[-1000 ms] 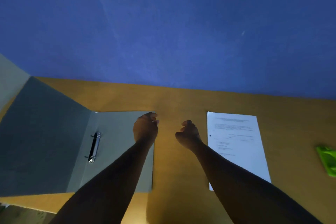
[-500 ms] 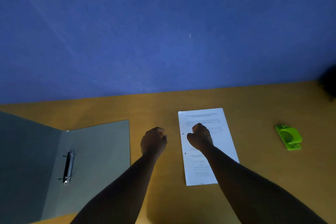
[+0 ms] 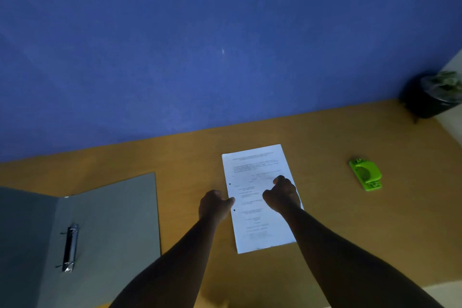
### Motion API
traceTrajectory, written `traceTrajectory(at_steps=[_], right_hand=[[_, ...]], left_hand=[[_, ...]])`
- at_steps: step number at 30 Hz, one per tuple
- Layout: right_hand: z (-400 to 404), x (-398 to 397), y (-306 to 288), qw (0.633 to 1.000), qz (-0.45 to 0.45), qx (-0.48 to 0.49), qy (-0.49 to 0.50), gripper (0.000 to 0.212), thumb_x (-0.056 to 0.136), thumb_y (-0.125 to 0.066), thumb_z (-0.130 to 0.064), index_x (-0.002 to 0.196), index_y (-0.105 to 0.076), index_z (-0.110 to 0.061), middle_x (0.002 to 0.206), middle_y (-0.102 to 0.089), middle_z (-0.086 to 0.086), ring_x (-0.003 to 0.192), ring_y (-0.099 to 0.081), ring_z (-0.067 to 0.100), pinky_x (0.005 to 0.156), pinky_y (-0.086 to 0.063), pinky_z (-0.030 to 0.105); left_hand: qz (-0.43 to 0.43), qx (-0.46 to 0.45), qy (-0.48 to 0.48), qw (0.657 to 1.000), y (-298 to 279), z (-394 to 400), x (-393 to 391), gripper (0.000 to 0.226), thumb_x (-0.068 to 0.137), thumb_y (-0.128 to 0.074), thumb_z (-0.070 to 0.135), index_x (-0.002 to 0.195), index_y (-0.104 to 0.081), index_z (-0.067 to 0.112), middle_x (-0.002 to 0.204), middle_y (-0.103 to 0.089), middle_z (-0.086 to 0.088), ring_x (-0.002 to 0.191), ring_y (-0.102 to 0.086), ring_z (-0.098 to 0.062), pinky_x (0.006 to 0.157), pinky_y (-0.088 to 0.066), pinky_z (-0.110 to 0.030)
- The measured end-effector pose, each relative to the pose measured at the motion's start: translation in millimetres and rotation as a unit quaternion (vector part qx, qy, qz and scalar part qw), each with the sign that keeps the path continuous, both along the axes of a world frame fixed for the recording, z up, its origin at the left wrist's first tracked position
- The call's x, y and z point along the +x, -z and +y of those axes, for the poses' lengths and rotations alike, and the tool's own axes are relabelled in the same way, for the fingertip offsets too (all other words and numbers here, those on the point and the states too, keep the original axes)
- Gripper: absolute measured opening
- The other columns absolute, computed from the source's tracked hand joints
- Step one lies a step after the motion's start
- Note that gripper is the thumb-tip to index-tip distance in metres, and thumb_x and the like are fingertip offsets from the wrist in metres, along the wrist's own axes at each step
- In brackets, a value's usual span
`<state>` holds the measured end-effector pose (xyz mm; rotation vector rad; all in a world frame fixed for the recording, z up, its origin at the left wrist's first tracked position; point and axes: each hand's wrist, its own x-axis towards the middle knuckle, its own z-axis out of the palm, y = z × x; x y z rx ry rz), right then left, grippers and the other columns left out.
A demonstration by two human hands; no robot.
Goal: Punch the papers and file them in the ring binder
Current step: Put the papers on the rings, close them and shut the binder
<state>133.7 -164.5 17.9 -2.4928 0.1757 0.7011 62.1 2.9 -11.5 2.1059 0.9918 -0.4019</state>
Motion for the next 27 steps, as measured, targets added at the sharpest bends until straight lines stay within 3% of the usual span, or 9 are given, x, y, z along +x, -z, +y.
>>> traceTrajectory(at_steps=[4,6,7,9,12,16,19,23,27], right_hand=[[-11.9,-0.8,3.0,0.999,0.038,-0.014,-0.015,0.055,0.082,-0.055,-0.020,0.134,-0.040,-0.013,0.130,-0.054,0.006,0.117,-0.055,0.025,0.092,-0.052,0.037],[-14.3,-0.9,4.7,0.997,0.060,-0.023,-0.031,0.055,0.084,-0.055,-0.018,0.136,-0.037,-0.012,0.130,-0.054,0.006,0.115,-0.056,0.025,0.084,-0.050,0.030],[-14.4,-1.1,4.7,0.997,0.065,-0.028,-0.042,0.055,0.085,-0.055,-0.018,0.137,-0.037,-0.012,0.131,-0.054,0.007,0.115,-0.056,0.025,0.082,-0.049,0.029],[-13.9,-0.8,4.4,0.995,0.071,-0.033,-0.059,0.057,0.085,-0.055,-0.017,0.138,-0.035,-0.011,0.133,-0.052,0.008,0.119,-0.055,0.026,0.087,-0.048,0.031],[-14.7,1.8,3.4,0.993,0.088,-0.033,-0.071,0.060,0.085,-0.054,-0.017,0.140,-0.032,-0.009,0.135,-0.050,0.010,0.123,-0.052,0.028,0.093,-0.048,0.033],[-17.4,6.0,4.2,0.990,0.114,-0.031,-0.078,0.059,0.085,-0.056,-0.018,0.138,-0.032,-0.007,0.133,-0.051,0.009,0.121,-0.053,0.028,0.087,-0.048,0.031],[-17.9,9.7,5.1,0.988,0.119,-0.031,-0.089,0.058,0.085,-0.057,-0.019,0.137,-0.033,-0.006,0.130,-0.052,0.008,0.117,-0.054,0.026,0.085,-0.050,0.029],[-17.4,13.5,4.0,0.986,0.122,-0.029,-0.110,0.054,0.087,-0.058,-0.020,0.134,-0.035,-0.006,0.127,-0.052,0.008,0.108,-0.055,0.022,0.081,-0.050,0.025],[-18.5,16.2,6.0,0.985,0.137,-0.024,-0.102,0.060,0.084,-0.059,-0.022,0.136,-0.034,-0.005,0.125,-0.053,0.007,0.113,-0.056,0.024,0.089,-0.053,0.029]], left_hand=[[0.008,-0.004,-0.018,1.000,-2.1,-12.2,4.9,0.046,0.087,-0.068,0.034,0.126,-0.062,0.011,0.127,-0.066,-0.003,0.107,-0.064,-0.020,0.079,-0.047,-0.026],[0.011,-0.002,-0.034,0.999,-1.6,-16.4,7.4,0.014,0.088,-0.068,0.028,0.097,-0.066,0.017,0.110,-0.069,-0.002,0.079,-0.061,-0.013,0.070,-0.046,-0.026],[0.008,-0.006,-0.045,0.999,-1.3,-17.2,8.7,0.013,0.087,-0.067,0.025,0.079,-0.058,0.023,0.098,-0.068,0.000,0.068,-0.057,-0.008,0.068,-0.047,-0.026],[0.003,-0.016,-0.061,0.998,0.1,-18.7,10.7,0.029,0.085,-0.067,0.023,0.066,-0.046,0.027,0.078,-0.062,0.008,0.061,-0.055,-0.005,0.069,-0.054,-0.029],[0.006,-0.020,-0.069,0.997,-0.2,-23.3,10.9,0.022,0.083,-0.067,0.023,0.067,-0.052,0.025,0.072,-0.062,0.009,0.066,-0.063,-0.010,0.067,-0.057,-0.029],[0.001,-0.040,-0.070,0.997,1.8,-27.1,12.4,0.001,0.080,-0.067,0.022,0.080,-0.066,0.022,0.088,-0.073,0.004,0.072,-0.069,-0.014,0.061,-0.057,-0.027],[-0.005,-0.073,-0.098,0.992,1.7,-28.6,15.2,0.013,0.081,-0.070,0.025,0.092,-0.069,0.018,0.096,-0.072,0.002,0.076,-0.068,-0.014,0.056,-0.053,-0.024],[0.002,-0.097,-0.123,0.988,4.7,-32.0,20.3,0.028,0.079,-0.076,0.028,0.103,-0.069,0.014,0.105,-0.072,0.000,0.082,-0.068,-0.017,0.066,-0.059,-0.028],[-0.012,-0.108,-0.141,0.984,10.8,-35.5,23.3,0.028,0.080,-0.077,0.025,0.104,-0.070,0.014,0.108,-0.072,-0.001,0.084,-0.067,-0.018,0.073,-0.061,-0.032]])
